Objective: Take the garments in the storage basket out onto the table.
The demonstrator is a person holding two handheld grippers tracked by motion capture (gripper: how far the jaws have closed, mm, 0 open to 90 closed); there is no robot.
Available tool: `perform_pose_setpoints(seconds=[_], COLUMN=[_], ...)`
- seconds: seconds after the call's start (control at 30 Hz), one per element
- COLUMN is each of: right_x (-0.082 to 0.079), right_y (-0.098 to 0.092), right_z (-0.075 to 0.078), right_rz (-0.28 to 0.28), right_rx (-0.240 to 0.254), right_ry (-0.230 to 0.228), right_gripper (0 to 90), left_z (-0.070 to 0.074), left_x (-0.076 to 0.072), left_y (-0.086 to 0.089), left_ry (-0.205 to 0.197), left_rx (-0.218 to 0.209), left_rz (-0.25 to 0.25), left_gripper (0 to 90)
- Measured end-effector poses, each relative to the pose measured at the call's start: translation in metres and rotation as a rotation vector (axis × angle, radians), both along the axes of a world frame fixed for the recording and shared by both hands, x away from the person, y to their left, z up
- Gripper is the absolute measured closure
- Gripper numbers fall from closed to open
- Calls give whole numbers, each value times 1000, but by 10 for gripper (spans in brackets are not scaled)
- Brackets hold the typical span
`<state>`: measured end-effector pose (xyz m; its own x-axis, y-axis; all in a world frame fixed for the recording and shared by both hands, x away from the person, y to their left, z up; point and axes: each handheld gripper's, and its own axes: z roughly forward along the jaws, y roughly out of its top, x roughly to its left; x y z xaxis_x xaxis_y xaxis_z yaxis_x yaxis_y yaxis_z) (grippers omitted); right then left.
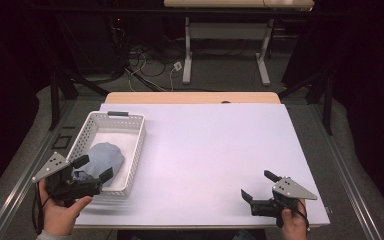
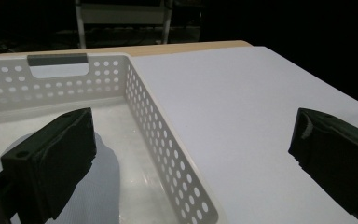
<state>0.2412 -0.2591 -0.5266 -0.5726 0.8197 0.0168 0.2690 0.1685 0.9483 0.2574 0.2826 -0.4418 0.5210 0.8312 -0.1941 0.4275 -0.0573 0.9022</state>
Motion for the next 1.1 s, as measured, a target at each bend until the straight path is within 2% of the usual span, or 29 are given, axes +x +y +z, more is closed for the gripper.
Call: perform_pose_setpoints(seconds=[0.2, 0.63, 0.83, 1.1], right_x=[0, 0, 1, 1], right_y=[0, 0, 1, 0], right_z=[0, 0, -1, -1], right_rz=[2, 5, 9, 9], right_rx=[-2, -3, -7, -6], right_ry=[-1, 1, 6, 6], right_gripper=[0, 0, 0, 0], left_z=[6, 17, 21, 25], left_x=[6, 19, 29, 38], left_y=[1, 3, 3, 4], left_ry=[28, 86, 136, 168], left_rx=[14, 74, 116, 140], left_rz=[6, 23, 50, 87], left_gripper=[4, 4, 4, 5])
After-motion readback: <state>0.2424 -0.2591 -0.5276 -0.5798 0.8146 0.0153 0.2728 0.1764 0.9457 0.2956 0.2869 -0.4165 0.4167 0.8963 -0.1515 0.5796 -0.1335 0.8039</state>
